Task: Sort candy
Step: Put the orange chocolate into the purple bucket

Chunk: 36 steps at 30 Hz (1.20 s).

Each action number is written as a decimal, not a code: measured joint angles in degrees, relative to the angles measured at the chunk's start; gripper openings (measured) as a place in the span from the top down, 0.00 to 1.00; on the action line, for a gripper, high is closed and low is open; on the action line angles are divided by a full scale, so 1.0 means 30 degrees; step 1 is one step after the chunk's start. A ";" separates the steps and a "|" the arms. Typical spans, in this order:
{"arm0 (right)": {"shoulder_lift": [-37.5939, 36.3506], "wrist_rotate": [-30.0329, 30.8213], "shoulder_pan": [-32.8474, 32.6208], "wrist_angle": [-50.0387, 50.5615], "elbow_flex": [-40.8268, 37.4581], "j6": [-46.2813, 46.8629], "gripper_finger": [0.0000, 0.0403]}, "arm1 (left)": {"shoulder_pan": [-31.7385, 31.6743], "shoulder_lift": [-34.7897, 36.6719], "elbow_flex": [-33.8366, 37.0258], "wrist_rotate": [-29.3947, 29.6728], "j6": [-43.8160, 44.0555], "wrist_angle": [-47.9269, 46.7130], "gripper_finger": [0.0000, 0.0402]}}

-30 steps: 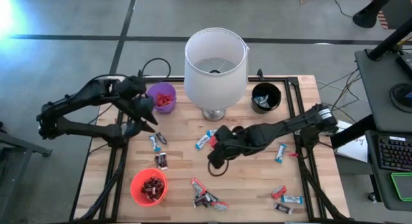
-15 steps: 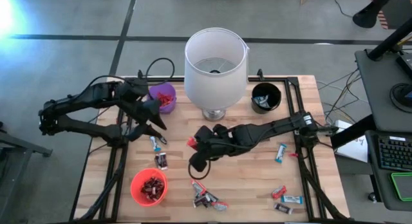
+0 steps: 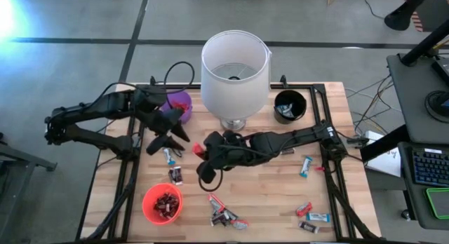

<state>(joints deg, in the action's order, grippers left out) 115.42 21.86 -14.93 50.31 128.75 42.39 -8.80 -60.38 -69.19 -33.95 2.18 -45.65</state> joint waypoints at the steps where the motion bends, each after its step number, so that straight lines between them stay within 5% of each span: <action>1: 0.0000 0.0187 0.0013 -0.0038 0.0000 0.0001 0.94 | 0.0007 -0.0093 0.0000 0.0194 0.0186 0.0022 0.58; 27: -0.0007 0.0236 0.0472 -0.0089 -0.0007 -0.0407 0.94 | 0.0328 -0.2236 0.0000 -0.0158 0.0459 0.2097 0.58; 36: -0.0021 0.0203 0.0442 -0.0083 -0.0007 -0.0668 0.94 | 0.0328 -0.2319 0.0000 -0.0339 0.0459 0.2113 0.70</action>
<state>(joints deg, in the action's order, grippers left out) 115.35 22.47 -13.61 50.06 128.73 40.39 -7.81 -67.34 -69.19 -34.97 3.55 -39.31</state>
